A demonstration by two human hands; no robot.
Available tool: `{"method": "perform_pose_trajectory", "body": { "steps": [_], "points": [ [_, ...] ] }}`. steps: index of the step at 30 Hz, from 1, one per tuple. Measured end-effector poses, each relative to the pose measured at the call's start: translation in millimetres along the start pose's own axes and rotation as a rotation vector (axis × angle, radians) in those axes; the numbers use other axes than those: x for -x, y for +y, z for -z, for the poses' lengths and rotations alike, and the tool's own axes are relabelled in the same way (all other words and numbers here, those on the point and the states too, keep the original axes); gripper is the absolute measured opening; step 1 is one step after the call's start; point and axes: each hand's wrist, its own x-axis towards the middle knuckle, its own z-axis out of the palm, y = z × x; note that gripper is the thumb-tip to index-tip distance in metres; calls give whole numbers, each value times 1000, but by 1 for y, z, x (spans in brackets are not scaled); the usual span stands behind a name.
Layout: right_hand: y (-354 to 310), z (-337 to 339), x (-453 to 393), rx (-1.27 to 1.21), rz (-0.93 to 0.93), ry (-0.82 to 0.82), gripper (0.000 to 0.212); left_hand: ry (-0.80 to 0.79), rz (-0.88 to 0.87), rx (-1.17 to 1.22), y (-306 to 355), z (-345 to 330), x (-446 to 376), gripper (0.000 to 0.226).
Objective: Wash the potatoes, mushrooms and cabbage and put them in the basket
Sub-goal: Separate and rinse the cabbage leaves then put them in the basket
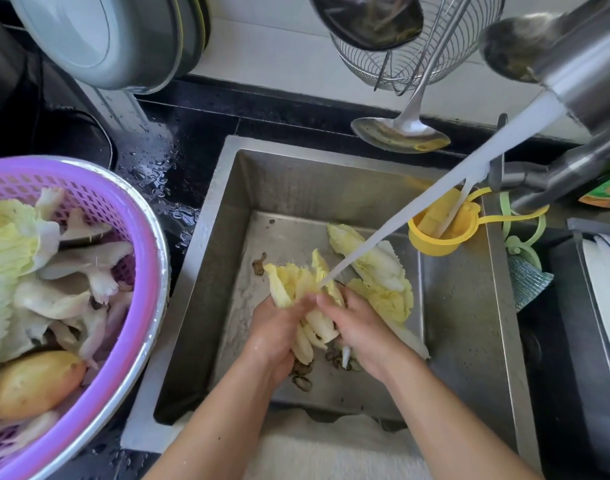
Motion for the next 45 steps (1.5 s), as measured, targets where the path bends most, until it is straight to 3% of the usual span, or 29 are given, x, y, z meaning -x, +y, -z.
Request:
{"method": "perform_pose_trajectory", "body": {
  "steps": [3, 5, 7, 9, 16, 19, 22, 28, 32, 36, 39, 42, 45],
  "points": [
    [0, -3, 2, -43, 4, 32, 13, 19, 6, -7, -2, 0, 0, 23],
    [7, -6, -4, -102, 4, 195, 12, 62, 27, 59, -3, 0, -3, 22],
    [13, -7, -14, -324, -56, 395, 10, 139, 37, 162, -3, 4, -7, 25],
    [15, -8, -19, -483, -68, 452, 6, 192, 18, 190, 0, 8, -10, 26],
    [12, -23, -13, 73, 80, 106, 20, 67, 46, 10, 0, 4, -5, 30],
    [12, -20, -15, 175, 122, 100, 18, 44, 58, 8, 2, 4, -4, 27],
    [14, -17, -19, 96, 130, 186, 20, -12, 39, 8, 1, -1, 0, 26],
    [22, -21, -22, 18, 135, 420, 15, 133, 31, -4, 1, 1, -3, 17],
    [24, -22, -20, -48, 156, 372, 15, 61, 51, -8, 0, -1, -1, 19],
    [23, -19, -21, -79, 151, 335, 14, 92, 50, -33, -2, 1, -3, 16],
    [23, -21, -24, -305, 34, 315, 24, 68, 44, -4, 1, -1, 0, 18],
    [22, -18, -25, -514, -16, 202, 27, 22, 46, 33, 1, 1, -1, 22],
    [17, -11, -17, -463, 16, 96, 28, -30, 99, 56, 1, 6, -3, 26]
  ]
}}
